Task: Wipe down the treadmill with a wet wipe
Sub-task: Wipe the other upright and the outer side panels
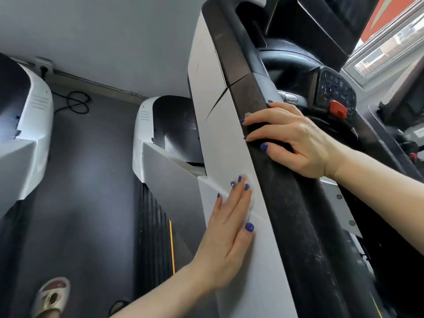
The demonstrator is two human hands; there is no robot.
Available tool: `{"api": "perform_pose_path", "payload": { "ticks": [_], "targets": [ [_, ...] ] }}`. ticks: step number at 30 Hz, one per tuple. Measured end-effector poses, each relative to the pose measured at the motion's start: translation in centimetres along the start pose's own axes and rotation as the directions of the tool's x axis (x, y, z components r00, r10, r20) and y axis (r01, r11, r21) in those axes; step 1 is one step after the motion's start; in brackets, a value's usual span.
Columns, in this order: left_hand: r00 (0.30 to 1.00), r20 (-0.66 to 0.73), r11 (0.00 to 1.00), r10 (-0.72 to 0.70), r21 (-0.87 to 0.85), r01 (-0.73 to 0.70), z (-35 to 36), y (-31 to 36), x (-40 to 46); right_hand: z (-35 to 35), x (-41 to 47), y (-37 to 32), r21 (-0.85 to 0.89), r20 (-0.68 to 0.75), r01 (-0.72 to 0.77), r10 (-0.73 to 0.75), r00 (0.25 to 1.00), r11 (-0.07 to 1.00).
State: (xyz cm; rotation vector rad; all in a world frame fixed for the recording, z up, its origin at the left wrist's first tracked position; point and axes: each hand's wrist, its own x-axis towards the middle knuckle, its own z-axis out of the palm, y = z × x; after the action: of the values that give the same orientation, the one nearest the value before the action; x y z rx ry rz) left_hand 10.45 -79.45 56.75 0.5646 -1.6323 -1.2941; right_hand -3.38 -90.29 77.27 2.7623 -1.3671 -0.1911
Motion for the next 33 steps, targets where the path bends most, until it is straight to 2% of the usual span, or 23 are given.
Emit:
{"api": "perform_pose_path", "payload": {
  "ticks": [5,10,12,17,19,23,27,29,33],
  "targets": [
    [0.970,-0.076,0.971,-0.233,-0.066,0.228,-1.6,-3.5,2.8,0.1,0.0,-0.1,0.012,-0.013,-0.003,0.003,1.000,1.000],
    [0.992,-0.022,0.991,-0.120,-0.053,0.119,-0.6,-1.5,0.9,0.1,0.0,-0.1,0.026,-0.025,-0.001,0.001,1.000,1.000],
    [0.990,-0.019,0.990,-0.138,-0.028,0.137,-0.7,-2.1,0.9,0.0,0.0,-0.1,0.036,-0.019,0.000,0.001,1.000,0.999],
    [0.921,-0.079,0.924,-0.382,-0.038,0.380,-2.8,-6.7,4.9,0.0,0.1,0.0,0.043,-0.015,0.020,-0.019,1.000,0.999],
    [0.924,-0.076,0.927,-0.376,-0.047,0.373,-2.8,-6.7,4.9,0.0,0.2,0.0,0.051,-0.014,0.017,-0.016,1.000,0.999],
    [0.959,-0.060,0.961,-0.276,-0.042,0.274,-1.9,-5.4,2.7,0.0,0.1,0.1,0.070,-0.023,0.017,-0.016,1.000,0.997],
    [0.921,-0.062,0.923,-0.384,-0.048,0.382,-4.6,-6.6,7.8,0.0,0.2,0.1,0.078,-0.017,0.016,-0.015,1.000,0.997],
    [0.915,-0.079,0.918,-0.396,-0.058,0.392,-5.4,-6.8,9.6,0.0,0.2,0.0,0.085,-0.018,0.014,-0.013,1.000,0.996],
    [0.966,-0.055,0.967,-0.253,-0.045,0.251,-3.2,-4.9,6.0,0.0,0.1,0.0,0.087,-0.034,0.022,-0.019,0.999,0.996]
  ]
}}
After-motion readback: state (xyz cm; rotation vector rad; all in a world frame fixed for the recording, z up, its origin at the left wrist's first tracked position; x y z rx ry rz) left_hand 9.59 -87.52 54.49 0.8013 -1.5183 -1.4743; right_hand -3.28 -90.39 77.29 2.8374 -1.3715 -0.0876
